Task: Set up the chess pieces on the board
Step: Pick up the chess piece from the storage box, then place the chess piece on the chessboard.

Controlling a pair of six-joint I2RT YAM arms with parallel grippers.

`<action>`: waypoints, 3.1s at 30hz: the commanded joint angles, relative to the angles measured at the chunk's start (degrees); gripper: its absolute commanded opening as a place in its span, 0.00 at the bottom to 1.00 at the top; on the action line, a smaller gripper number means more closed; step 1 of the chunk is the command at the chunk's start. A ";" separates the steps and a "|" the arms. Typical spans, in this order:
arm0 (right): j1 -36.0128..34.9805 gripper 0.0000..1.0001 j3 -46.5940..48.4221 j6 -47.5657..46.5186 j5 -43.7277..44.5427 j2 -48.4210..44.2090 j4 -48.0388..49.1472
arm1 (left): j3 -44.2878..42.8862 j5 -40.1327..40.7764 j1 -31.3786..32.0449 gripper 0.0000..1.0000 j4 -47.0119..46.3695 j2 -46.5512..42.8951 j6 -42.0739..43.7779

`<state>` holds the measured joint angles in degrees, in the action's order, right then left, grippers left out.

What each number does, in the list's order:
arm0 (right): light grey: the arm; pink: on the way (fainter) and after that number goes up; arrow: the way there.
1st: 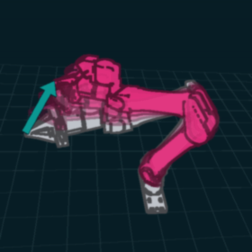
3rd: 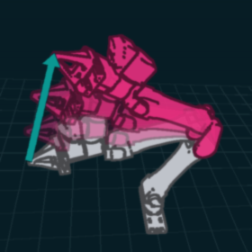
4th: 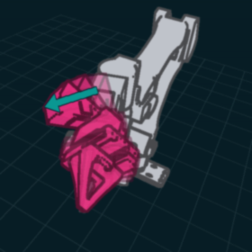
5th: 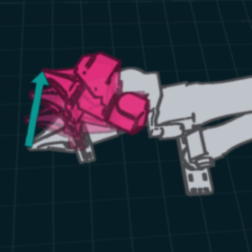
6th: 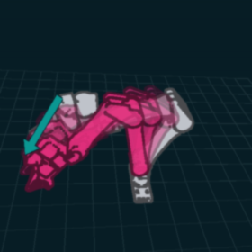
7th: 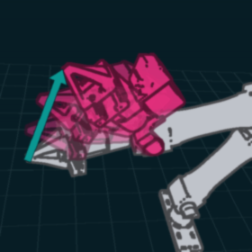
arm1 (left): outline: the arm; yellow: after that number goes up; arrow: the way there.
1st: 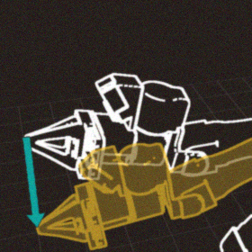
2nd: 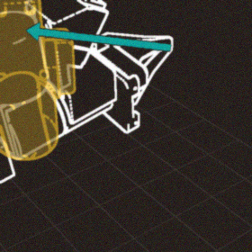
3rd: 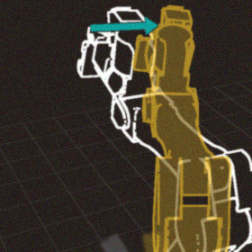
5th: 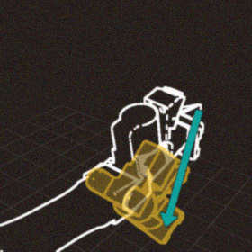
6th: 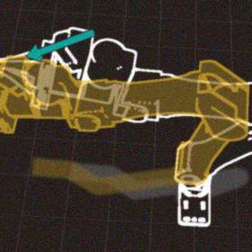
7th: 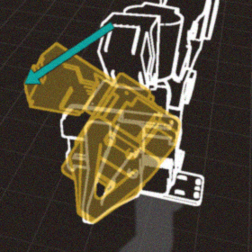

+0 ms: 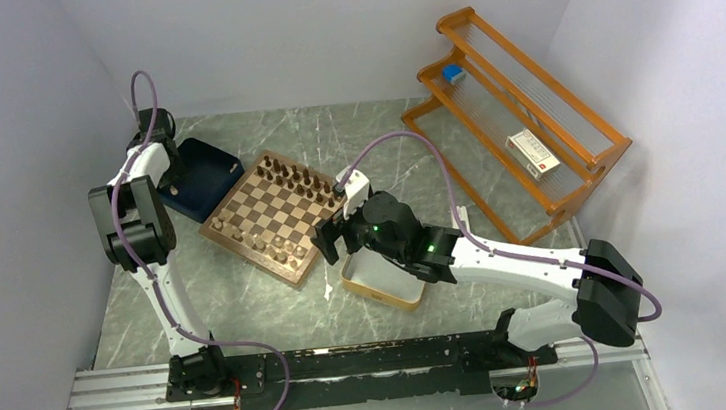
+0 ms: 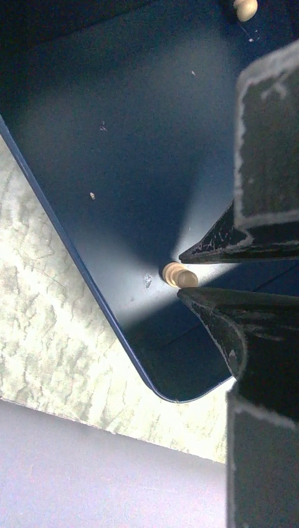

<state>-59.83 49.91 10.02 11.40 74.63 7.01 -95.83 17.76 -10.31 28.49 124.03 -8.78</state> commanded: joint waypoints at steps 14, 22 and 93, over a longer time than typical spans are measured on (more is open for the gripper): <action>0.22 1.00 0.89 -1.06 1.78 0.08 0.99 | -1.32 -4.14 -0.38 0.23 -1.62 3.07 0.32; 0.19 1.00 0.59 -1.14 2.00 0.01 1.25 | -2.35 -4.63 -0.33 0.18 -0.94 2.70 1.21; 0.34 1.00 0.40 1.35 -6.78 -3.83 -0.06 | 31.42 -6.09 20.46 0.15 -5.66 -32.32 -6.73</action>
<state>-59.68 50.94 11.53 4.84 71.77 5.78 -63.13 6.94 10.31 23.79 91.96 -14.55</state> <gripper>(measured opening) 0.997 0.189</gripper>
